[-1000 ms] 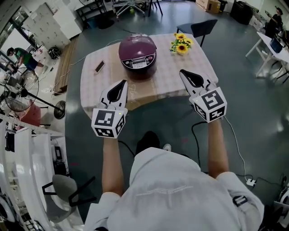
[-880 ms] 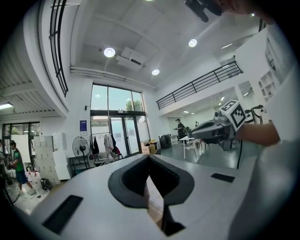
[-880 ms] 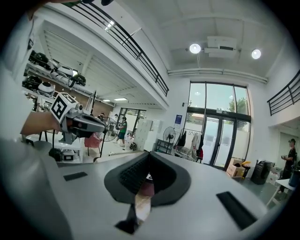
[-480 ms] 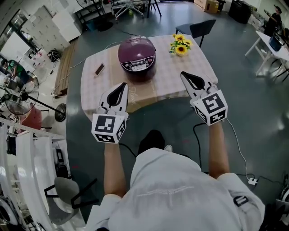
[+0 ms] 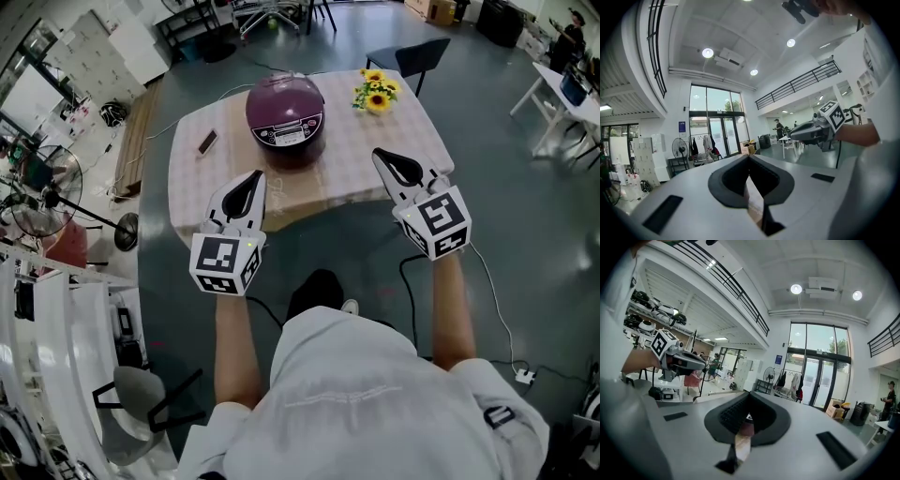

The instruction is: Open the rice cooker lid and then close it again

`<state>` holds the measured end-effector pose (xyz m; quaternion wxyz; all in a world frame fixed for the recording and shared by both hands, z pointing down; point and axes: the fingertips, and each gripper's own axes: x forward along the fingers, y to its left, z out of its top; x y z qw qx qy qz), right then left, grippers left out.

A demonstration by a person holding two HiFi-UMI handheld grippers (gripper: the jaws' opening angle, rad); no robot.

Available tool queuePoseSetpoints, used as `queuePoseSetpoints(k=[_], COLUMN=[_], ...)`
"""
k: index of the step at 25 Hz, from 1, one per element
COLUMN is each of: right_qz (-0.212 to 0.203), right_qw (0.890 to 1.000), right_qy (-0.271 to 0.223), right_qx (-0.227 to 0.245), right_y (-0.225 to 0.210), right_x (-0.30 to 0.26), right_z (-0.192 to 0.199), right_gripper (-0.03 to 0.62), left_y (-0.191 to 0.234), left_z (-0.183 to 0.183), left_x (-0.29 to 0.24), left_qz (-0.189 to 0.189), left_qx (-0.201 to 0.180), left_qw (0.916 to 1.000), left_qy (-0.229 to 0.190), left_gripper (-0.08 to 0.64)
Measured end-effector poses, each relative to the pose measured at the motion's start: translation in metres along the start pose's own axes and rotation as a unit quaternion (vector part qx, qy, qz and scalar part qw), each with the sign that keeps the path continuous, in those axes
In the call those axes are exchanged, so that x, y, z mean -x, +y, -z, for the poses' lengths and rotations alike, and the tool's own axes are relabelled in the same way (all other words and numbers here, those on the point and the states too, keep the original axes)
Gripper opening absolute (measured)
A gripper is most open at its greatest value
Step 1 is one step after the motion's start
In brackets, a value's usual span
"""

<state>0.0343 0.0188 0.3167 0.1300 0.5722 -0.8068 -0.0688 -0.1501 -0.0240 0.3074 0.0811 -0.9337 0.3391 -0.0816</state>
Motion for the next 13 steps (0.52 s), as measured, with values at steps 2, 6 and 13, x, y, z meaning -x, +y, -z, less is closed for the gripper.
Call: queuePoseSetpoints(k=[2,6,13], right_qz=[0.001,0.0,0.0], right_qw=[1.0,1.0,1.0], right_qy=[0.001,0.002,0.004], right_qx=[-0.001,-0.001,-0.005], right_y=[-0.001,0.0024,-0.0003], right_x=[0.0,-0.0014,-0.0091], right_z=[0.0011,0.0029,0.0009], right_gripper=[0.026,0.026,0.026], left_y=[-0.0006,-0.0001,0.0051], left_z=[0.0005,0.0038,0.0031], left_x=[-0.0008,0.0,-0.0053], left_qz=[0.002,0.005,0.011], left_qx=[0.0,0.002,0.002], left_qw=[1.0,1.0,0.9999], left_qy=[0.001,0.002,0.006], left_gripper=[0.015,0.015,0.015])
